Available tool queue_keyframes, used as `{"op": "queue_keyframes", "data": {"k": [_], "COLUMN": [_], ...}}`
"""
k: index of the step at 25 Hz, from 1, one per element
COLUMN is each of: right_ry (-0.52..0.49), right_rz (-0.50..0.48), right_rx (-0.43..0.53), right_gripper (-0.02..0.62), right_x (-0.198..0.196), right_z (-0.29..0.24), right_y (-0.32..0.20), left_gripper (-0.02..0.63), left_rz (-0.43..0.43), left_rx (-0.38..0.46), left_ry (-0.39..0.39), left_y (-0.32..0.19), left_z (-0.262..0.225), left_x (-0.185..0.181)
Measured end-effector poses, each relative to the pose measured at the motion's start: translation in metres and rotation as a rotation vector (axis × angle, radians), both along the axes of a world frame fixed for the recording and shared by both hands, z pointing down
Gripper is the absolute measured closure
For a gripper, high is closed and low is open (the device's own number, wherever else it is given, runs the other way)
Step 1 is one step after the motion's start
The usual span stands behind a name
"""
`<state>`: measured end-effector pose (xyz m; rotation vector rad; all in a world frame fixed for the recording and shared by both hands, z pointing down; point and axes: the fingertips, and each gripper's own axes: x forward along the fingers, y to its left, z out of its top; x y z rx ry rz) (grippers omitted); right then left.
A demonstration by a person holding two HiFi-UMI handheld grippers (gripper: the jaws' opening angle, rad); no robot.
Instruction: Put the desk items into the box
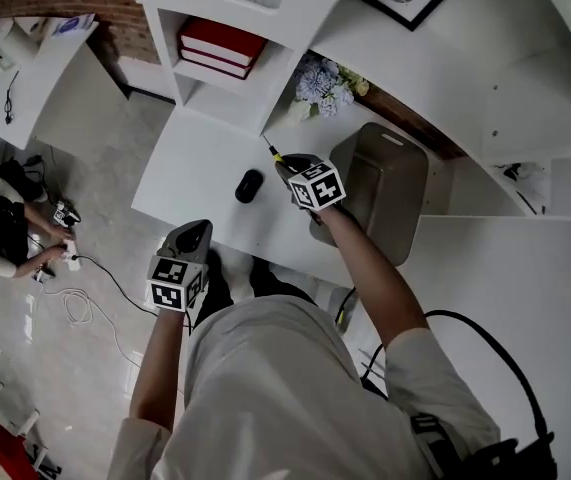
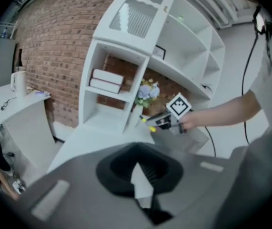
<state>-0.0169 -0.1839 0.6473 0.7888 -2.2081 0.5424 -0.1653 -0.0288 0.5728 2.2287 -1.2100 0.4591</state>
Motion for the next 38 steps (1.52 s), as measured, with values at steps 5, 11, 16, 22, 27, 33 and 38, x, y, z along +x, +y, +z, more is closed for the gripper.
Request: {"op": "queue_keyframes", "data": {"k": [5, 11, 16, 22, 27, 33, 38], "right_ry": [-0.028, -0.081, -0.119, -0.159, -0.166, -0.175, -0.163], "right_rz": [0.037, 0.14, 0.224, 0.321, 0.386, 0.447, 0.485], "right_rx": [0.038, 0.083, 0.131, 0.173, 0.191, 0.184, 0.174], "right_gripper": [0.537, 0.537, 0.537, 0.537, 0.537, 0.537, 0.537], "right_x": [0.013, 0.039, 0.067, 0.113, 0.15, 0.19, 0.219], "right_z": [-0.027, -0.055, -0.081, -0.103, -0.11, -0.105, -0.095], "right_y": [0.013, 0.022, 0.03, 0.041, 0.05, 0.061, 0.064], "left_gripper": [0.603, 0.603, 0.603, 0.603, 0.603, 0.603, 0.603], "left_rz": [0.048, 0.117, 0.197, 0.268, 0.32, 0.375, 0.409], "left_rx": [0.009, 0.017, 0.026, 0.038, 0.046, 0.046, 0.034], "left_ry": [-0.005, -0.006, -0.017, -0.016, -0.014, -0.017, 0.014], "left_y": [-0.007, -0.017, -0.023, -0.029, -0.032, -0.034, -0.039], "left_z": [-0.004, -0.008, -0.011, -0.015, -0.019, -0.022, -0.024], "left_x": [0.007, 0.024, 0.043, 0.076, 0.106, 0.145, 0.179]}}
